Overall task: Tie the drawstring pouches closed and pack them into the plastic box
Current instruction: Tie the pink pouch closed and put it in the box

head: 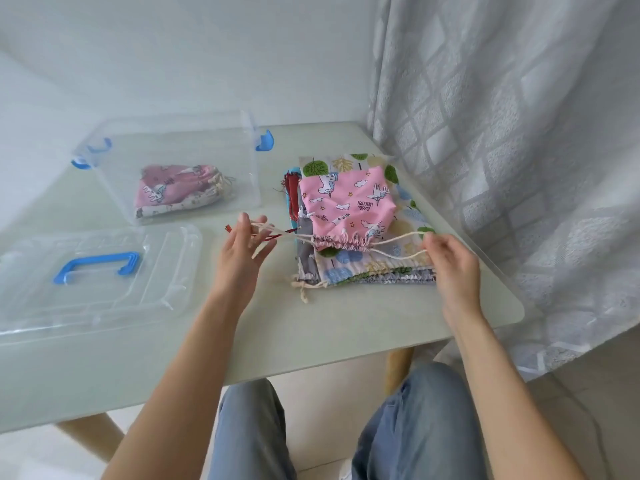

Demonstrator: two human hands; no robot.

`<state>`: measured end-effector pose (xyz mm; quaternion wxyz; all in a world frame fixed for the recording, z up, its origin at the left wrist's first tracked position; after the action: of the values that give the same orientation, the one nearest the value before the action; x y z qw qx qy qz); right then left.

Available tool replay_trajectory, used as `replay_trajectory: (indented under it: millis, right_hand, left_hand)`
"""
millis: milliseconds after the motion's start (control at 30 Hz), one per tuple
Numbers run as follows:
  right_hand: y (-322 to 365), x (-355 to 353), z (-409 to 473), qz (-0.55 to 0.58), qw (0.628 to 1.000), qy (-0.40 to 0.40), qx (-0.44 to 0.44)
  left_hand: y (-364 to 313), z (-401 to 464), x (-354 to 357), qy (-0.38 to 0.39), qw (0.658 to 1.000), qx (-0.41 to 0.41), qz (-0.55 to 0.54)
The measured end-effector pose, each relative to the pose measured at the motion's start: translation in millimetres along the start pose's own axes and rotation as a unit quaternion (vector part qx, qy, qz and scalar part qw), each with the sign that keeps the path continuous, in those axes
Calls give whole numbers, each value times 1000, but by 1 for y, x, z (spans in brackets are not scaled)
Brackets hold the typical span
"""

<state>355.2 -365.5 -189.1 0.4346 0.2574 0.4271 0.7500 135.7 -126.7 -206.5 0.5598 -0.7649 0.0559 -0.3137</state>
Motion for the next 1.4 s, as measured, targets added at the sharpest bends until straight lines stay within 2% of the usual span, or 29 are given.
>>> replay_trajectory:
  millis: [67,133,200,267,333,367,467,500,567,633,667,767,867,1000,1133,1233,1300,1400]
  right_hand:
    - [3,13,9,114,992,-27,35]
    - [12,38,18,274,960,-12,59]
    - [17,61,23,425,901,2,87]
    - [13,73,25,450,886,6,107]
    - [-1,75,28,363,922,10,131]
    - [-9,71,30,301,944,9,131]
    - [-22,55,32,201,971,-19,127]
    - [-21,52,32,164,980,-12,109]
    - [-10,58,29,0,997,69,25]
    - [-1,77,19,-174,967,168,-77]
    - [1,83,14,-224,948,196,-111]
    - [4,96,5,-270,914,247,-174]
    - [8,107,-1,-303,882,282,-227]
    - [19,109,-1,-346,862,263,-262]
    - [22,106,6,-275,899,230,-252]
    - [6,103,12,-235,928,225,-182]
    - [-4,97,15,-207,940,231,-141]
    - [0,94,20,-137,949,255,-124]
  left_hand:
    - [-4,-4,19,82,994,-5,-69]
    - [-7,-3,25,120,985,-10,-125]
    - [-6,1,27,123,980,-24,-152]
    - [-2,8,25,93,992,-30,-78]
    - [-10,16,14,23,996,21,80]
    - [-18,18,8,-13,986,58,155]
    - [-34,21,-9,-81,954,130,257]
    - [-38,20,-9,-84,937,157,299]
    - [-32,14,7,-56,874,206,436]
    - [-18,8,23,-3,822,235,519]
    - [-12,5,27,17,801,251,543]
    - [-6,-4,32,45,725,337,599]
    - [-9,-11,37,30,696,384,605]
    - [-14,-12,42,11,693,405,596]
    - [-25,-4,26,-52,741,363,562]
    - [-21,2,22,-49,758,326,563]
    - [-15,5,19,-12,787,280,549]
    - [-11,13,9,30,866,189,462]
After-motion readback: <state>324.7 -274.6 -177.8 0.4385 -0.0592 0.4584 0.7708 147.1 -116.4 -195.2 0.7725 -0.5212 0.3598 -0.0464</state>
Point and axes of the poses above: each hand's wrist, its own z-axis towards the middle knuckle, its own x-axis out of the palm, y = z × x, the point moved 9 cm from there along z, towards the middle knuckle, and after that the axes turned 11 degrees about -x, right-handed, at the moved point
